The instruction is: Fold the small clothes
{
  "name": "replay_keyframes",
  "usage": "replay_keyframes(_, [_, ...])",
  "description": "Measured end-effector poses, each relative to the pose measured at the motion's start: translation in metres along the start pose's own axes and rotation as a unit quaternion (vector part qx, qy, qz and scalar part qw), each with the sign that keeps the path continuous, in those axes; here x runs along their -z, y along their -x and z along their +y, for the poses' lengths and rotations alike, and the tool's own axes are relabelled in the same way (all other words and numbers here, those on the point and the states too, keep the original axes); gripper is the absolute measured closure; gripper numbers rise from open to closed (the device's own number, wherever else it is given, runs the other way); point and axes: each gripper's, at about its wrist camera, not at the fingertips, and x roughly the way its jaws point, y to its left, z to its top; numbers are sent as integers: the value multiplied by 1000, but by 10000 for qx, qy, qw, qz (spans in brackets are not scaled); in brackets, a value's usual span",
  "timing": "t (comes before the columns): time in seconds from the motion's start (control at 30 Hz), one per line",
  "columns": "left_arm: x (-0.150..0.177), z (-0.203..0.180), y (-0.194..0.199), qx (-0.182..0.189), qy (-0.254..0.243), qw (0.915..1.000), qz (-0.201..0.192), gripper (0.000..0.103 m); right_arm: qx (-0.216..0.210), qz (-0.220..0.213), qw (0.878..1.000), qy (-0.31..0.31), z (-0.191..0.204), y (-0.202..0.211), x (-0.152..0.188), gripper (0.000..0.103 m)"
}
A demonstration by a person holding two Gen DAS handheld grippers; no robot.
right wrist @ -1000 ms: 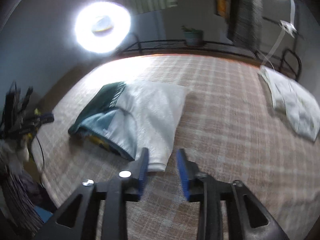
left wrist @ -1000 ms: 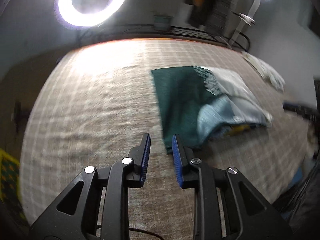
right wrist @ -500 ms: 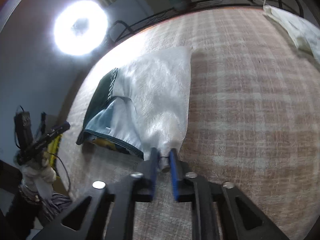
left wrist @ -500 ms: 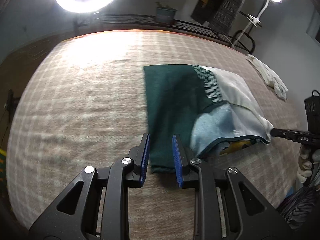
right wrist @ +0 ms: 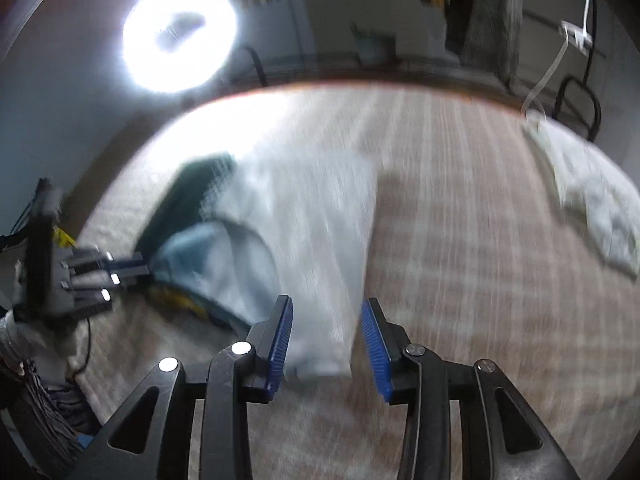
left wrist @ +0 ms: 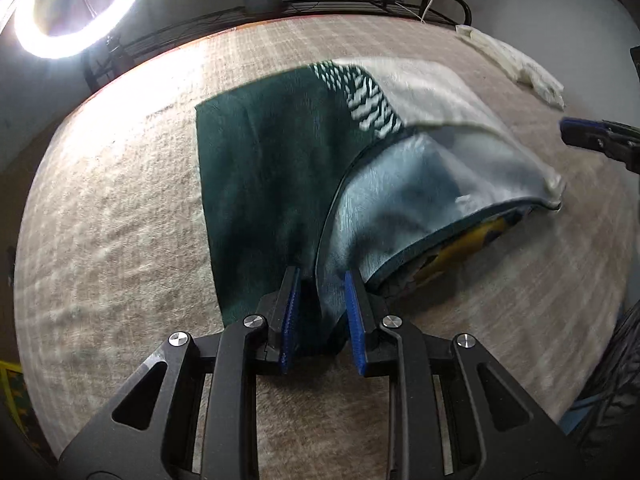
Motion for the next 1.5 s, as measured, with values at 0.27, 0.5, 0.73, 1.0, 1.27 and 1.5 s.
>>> replay_keyframes(0.27, [-80, 15, 20, 253, 994, 9911, -843, 81, -488, -709, 9963, 47, 26, -20, -68, 82])
replay_keyframes(0.5, [-121, 20, -23, 262, 1176, 9894, -815, 81, -732, -418, 9963, 152, 52, -80, -98, 83])
replay_keyframes(0.73, [-120, 22, -76, 67, 1123, 9932, -308, 81, -627, 5, 9979, 188, 52, -129, -98, 83])
replay_keyframes(1.0, [-109, 20, -73, 92, 781, 9957, -500, 81, -469, 304, 9984, 96, 41, -151, -89, 89])
replay_keyframes(1.27, [-81, 58, -29, -250, 900, 9935, -653, 80, -128, 377, 9983, -424, -16, -116, -78, 83])
replay_keyframes(1.5, [-51, 117, 8, 265, 2021, 9764, -717, 57, -582, 170, 9927, -1045, -63, -61, -53, 58])
